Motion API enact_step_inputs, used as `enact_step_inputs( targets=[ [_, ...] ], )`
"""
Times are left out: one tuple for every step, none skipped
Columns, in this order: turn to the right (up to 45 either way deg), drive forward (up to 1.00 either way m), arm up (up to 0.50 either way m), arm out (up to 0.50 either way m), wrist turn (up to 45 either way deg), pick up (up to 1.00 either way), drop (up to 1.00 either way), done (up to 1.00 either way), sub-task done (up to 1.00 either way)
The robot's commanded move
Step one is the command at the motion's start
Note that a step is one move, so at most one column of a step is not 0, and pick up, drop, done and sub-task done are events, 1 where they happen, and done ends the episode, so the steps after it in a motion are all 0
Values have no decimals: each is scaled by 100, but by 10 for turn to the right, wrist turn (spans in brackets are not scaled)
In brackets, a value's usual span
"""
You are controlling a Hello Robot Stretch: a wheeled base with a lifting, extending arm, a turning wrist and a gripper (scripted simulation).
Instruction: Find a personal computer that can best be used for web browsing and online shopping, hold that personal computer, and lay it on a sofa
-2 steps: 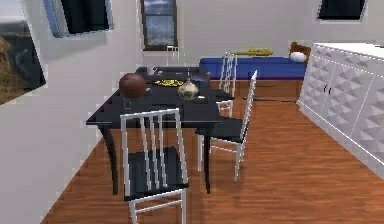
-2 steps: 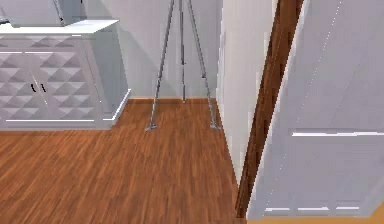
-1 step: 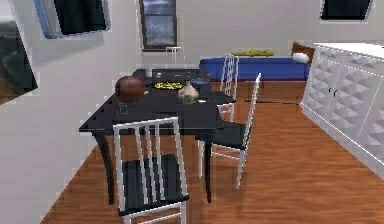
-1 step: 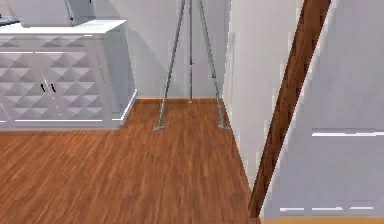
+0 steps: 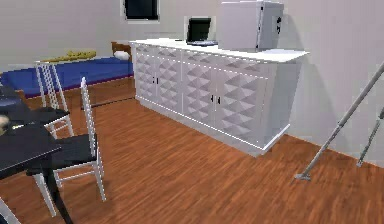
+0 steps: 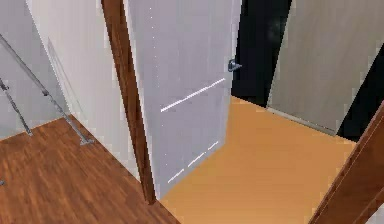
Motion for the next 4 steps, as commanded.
enact_step_inputs(
  targets=[
    [90, 0, 0, 0, 0, 0, 0, 0, 0],
    [0, 35, 0, 0, 0, 0, 0, 0, 0],
    [450, 0, 0, 0, 0, 0, 0, 0, 0],
    [450, 0, 0, 0, 0, 0, 0, 0, 0]
  ],
)
